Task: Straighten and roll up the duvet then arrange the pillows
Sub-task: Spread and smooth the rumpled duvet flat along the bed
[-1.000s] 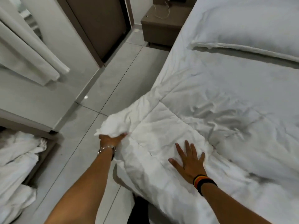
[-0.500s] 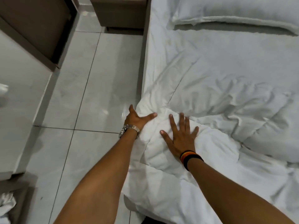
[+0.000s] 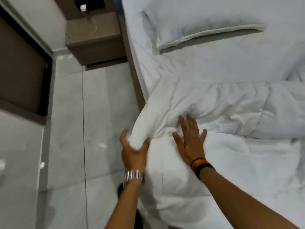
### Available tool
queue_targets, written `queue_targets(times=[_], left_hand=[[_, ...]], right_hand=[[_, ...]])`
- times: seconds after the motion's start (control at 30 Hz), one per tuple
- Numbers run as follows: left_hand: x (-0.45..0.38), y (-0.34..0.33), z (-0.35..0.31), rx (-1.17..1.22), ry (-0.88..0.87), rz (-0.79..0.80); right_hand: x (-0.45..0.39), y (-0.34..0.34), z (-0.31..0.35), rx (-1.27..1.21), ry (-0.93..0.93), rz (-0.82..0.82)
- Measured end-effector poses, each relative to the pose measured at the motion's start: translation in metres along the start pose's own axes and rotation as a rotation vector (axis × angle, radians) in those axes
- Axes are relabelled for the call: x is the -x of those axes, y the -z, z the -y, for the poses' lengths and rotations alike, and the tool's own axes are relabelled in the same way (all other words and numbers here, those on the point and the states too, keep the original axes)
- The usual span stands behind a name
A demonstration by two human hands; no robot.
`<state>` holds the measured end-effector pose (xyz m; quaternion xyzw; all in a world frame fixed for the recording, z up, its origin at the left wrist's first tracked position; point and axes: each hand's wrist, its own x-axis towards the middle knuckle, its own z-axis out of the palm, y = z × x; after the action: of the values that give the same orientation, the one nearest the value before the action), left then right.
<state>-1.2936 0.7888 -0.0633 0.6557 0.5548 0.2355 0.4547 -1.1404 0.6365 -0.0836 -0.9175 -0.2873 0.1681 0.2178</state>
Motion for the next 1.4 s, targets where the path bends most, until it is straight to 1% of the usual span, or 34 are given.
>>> queue_targets(times=[0.03,0.1,0.13,0.17,0.23,0.3,0.37,0.5,0.57,0.63,0.77,0.83,0.9,0.97,1.07,1.1,1.2,1.27,1.4], left_hand=[[-0.003,0.014,0.016,-0.012,0.041,0.052],[-0.006,0.039,0.057,-0.104,0.185,0.28],[-0.01,0.047,0.068,-0.149,0.223,0.384],[-0.018,0.051,0.074,-0.196,0.224,0.464],[-0.037,0.05,0.068,-0.232,0.231,0.569],[-0.06,0.043,0.044,-0.245,0.155,0.577],[-0.094,0.029,0.003,-0.257,0.028,0.592],[-0.166,-0.019,-0.084,-0.361,-0.343,0.617],[-0.202,-0.05,-0.117,-0.418,-0.478,0.669],[-0.236,-0.088,-0.139,-0.466,-0.525,0.748],[-0.29,-0.162,-0.16,-0.65,-0.538,0.883],[-0.304,-0.181,-0.163,-0.686,-0.54,0.989],[-0.305,-0.182,-0.164,-0.674,-0.571,1.048],[-0.307,-0.168,-0.162,-0.651,-0.612,1.046],[-0.325,-0.113,-0.144,-0.555,-0.54,1.0],[-0.336,-0.089,-0.131,-0.568,-0.503,0.975],[-0.35,-0.024,-0.084,-0.664,-0.323,0.956],[-0.336,-0.005,-0.067,-0.642,-0.305,0.934],[-0.297,0.002,-0.063,-0.616,-0.41,0.932]], right_hand=[[0.004,-0.014,0.006,0.093,-0.028,0.042],[0.018,-0.045,0.017,0.246,-0.106,0.21],[0.019,-0.056,0.024,0.263,-0.158,0.243],[0.017,-0.062,0.034,0.252,-0.213,0.235],[0.014,-0.061,0.049,0.182,-0.251,0.206],[0.012,-0.048,0.062,0.13,-0.27,0.162],[0.003,-0.032,0.069,0.095,-0.33,0.124],[-0.021,0.001,0.077,0.013,-0.398,0.002],[-0.031,0.008,0.076,-0.01,-0.418,-0.074],[-0.045,0.008,0.068,-0.003,-0.474,-0.115],[-0.076,-0.01,0.05,-0.017,-0.657,-0.101],[-0.088,-0.023,0.047,-0.021,-0.715,-0.054],[-0.093,-0.034,0.053,-0.023,-0.758,-0.032],[-0.093,-0.041,0.067,-0.04,-0.772,-0.052],[-0.074,-0.052,0.092,-0.119,-0.755,-0.158],[-0.061,-0.058,0.101,-0.125,-0.761,-0.154],[-0.014,-0.083,0.122,-0.073,-0.772,-0.022],[0.011,-0.09,0.132,-0.098,-0.798,-0.102],[0.078,-0.105,0.152,-0.167,-0.916,-0.33]])
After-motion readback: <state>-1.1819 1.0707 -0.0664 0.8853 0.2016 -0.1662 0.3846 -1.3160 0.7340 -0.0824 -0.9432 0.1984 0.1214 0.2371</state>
